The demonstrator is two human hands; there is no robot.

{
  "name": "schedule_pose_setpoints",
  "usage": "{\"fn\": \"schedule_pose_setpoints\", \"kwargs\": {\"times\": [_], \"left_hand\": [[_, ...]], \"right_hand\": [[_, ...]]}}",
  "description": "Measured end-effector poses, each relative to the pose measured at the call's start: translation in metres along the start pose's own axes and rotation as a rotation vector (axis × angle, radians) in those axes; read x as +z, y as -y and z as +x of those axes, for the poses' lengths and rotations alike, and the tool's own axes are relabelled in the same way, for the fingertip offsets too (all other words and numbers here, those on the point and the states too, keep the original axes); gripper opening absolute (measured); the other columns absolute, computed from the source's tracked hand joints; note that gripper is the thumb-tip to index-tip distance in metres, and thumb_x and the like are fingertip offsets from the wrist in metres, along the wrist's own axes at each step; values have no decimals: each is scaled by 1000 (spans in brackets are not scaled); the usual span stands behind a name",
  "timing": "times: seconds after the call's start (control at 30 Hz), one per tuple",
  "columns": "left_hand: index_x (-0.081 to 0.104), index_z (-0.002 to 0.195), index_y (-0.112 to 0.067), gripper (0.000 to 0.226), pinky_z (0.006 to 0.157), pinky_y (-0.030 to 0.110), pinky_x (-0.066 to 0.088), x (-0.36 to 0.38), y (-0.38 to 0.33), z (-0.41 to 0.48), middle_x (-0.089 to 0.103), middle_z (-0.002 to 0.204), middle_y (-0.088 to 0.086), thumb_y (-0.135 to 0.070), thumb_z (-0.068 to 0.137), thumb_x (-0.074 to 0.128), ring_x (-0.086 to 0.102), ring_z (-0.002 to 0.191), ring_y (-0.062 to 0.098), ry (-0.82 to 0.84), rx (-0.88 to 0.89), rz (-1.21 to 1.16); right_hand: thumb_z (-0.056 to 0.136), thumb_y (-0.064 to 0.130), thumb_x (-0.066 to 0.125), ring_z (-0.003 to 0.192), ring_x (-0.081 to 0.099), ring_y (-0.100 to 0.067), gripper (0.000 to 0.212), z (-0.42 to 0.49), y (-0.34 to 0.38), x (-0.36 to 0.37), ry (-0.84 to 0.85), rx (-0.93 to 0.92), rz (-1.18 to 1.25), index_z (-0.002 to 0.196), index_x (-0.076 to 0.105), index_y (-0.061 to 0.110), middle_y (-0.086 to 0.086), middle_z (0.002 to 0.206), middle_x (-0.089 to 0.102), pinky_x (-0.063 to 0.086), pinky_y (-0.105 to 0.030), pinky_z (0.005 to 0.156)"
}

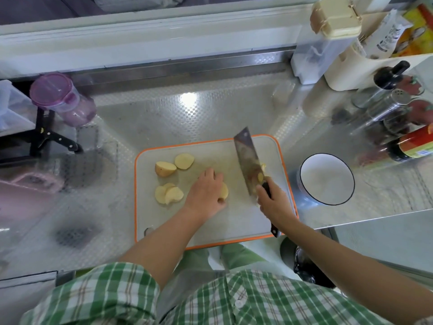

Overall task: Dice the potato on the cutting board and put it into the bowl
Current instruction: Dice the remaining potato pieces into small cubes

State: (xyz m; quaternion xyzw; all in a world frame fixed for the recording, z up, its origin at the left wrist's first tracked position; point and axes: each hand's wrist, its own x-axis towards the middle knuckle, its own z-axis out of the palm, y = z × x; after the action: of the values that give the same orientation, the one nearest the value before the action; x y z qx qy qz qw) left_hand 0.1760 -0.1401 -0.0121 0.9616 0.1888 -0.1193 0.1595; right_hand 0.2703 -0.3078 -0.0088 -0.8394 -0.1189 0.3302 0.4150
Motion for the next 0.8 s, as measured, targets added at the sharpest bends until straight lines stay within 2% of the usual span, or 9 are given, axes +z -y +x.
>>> {"fn": "schedule_pose_setpoints", "kwargs": {"times": [0.1,0.2,0.27,0.37,0.43,0.5,0.63,0.7,0.8], "left_hand": [[52,117,-11,47,77,32,46,0,3,3,46,116,9,-26,73,64,46,108,27,-3,16,12],[54,115,-8,48,80,35,49,-2,6,6,47,114,11,-23,71,66,47,105,28,-23,35,-26],[54,114,-6,48,84,36,47,-3,7,7,47,113,12,-22,71,66,47,105,28,-32,67,-23],[55,111,-5,46,84,40,48,-4,9,8,48,109,13,-19,68,66,49,102,30,-37,89,-18],[57,108,-4,45,82,42,49,-3,10,8,50,107,15,-16,66,66,50,100,32,-35,102,-16],[58,107,-3,46,81,42,51,-2,12,8,50,106,15,-14,64,67,51,99,32,-43,108,-21],[56,114,-1,49,84,41,49,-2,12,5,51,109,16,-13,68,68,51,102,32,-63,113,-26],[50,122,-2,57,89,39,47,-3,13,4,49,114,14,-17,71,69,49,107,30,-58,94,-42],[42,133,-7,76,93,36,45,-5,14,2,49,119,10,-35,69,75,48,111,26,-59,-12,-116]], "right_hand": [[86,40,43,51,38,-24,18,0,1,-8,-63,-12,-20,76,40,26,-1,55,40,42,-53,50],[91,30,48,49,39,-22,19,-8,8,-2,34,-104,-73,75,39,25,-12,58,42,38,-45,49],[93,27,49,49,39,-22,23,-11,8,4,78,-105,-101,73,39,28,-14,59,44,36,-39,49],[95,23,48,49,40,-29,22,-10,7,2,-6,-40,-117,75,38,20,-17,60,45,40,-47,50],[95,22,47,55,47,-37,20,-8,9,-2,-66,-20,-163,78,39,15,-18,61,47,40,-47,52],[95,23,47,55,47,-36,21,-9,15,-1,-71,-39,-165,77,38,16,-18,60,47,38,-44,51],[94,27,48,50,40,-25,22,-12,22,10,51,-79,-129,77,38,17,-26,65,48,39,-45,49],[93,27,47,50,42,-28,22,-10,20,12,26,-57,-151,76,37,17,-26,65,49,42,-48,50],[92,25,47,53,51,-36,22,-9,15,8,-57,-36,-238,75,37,17,-22,62,54,46,-52,54]]}}
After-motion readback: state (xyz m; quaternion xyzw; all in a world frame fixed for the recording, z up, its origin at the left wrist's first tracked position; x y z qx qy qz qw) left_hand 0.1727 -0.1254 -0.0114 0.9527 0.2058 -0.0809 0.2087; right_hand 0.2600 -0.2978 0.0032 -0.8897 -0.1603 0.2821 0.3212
